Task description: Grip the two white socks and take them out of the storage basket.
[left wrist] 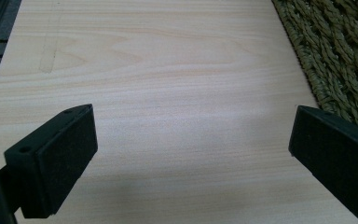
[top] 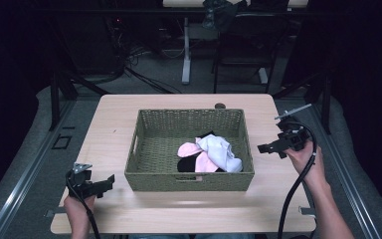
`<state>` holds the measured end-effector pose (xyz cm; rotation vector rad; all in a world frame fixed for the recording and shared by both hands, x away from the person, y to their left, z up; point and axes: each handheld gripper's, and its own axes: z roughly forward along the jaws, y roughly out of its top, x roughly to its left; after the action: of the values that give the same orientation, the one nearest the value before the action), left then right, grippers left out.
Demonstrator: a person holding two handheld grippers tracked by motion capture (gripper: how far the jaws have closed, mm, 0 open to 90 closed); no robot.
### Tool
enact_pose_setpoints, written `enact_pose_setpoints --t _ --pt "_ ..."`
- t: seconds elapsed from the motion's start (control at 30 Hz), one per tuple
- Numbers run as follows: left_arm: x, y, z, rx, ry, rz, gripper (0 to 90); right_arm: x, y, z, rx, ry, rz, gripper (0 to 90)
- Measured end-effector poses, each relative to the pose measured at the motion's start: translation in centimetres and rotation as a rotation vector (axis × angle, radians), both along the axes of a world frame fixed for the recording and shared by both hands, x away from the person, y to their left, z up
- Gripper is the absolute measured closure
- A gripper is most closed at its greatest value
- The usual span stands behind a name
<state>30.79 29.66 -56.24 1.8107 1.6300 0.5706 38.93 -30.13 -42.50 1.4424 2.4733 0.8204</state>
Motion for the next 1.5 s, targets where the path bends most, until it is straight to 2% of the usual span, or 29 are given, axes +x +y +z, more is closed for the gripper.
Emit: enact_pose_setpoints --t 0.37,0.7,0.8,0.97,1.0,1.3,1.43,1.47,1.5 --pt "0.0 0.0 0.0 -0.001 -0.006 0.001 1.1 1.5 2.6 2.8 -0.012 -0.009 0.067 0.0" --pt "0.0 0.0 0.0 -0.003 -0.007 -0.004 1.1 3.6 5.9 3.8 -0.039 0.009 0.129 0.0" --pt "0.0 -0.1 0.0 -0.006 -0.007 -0.002 1.1 4.5 7.4 3.6 -0.043 0.024 0.152 0.0" --pt "0.0 -0.1 0.0 -0.004 -0.003 -0.01 1.1 5.3 8.8 3.2 -0.061 0.047 0.174 0.0" --pt "0.0 -0.1 0.0 -0.005 -0.003 -0.01 1.1 5.7 9.5 2.8 -0.082 0.066 0.184 1.9" --pt "0.0 -0.1 0.1 -0.01 -0.014 -0.013 1.1 7.1 11.0 1.1 -0.089 0.105 0.176 6.0" --pt "0.0 -0.1 0.1 -0.013 -0.017 -0.015 1.1 7.6 11.3 0.3 -0.113 0.124 0.17 14.0" --pt "0.0 -0.1 0.1 -0.014 -0.016 -0.015 1.1 7.8 11.6 -0.2 -0.12 0.134 0.156 20.1" --pt "0.0 -0.1 0.1 -0.014 -0.016 -0.015 1.1 7.8 11.6 -0.2 -0.12 0.134 0.156 20.1"
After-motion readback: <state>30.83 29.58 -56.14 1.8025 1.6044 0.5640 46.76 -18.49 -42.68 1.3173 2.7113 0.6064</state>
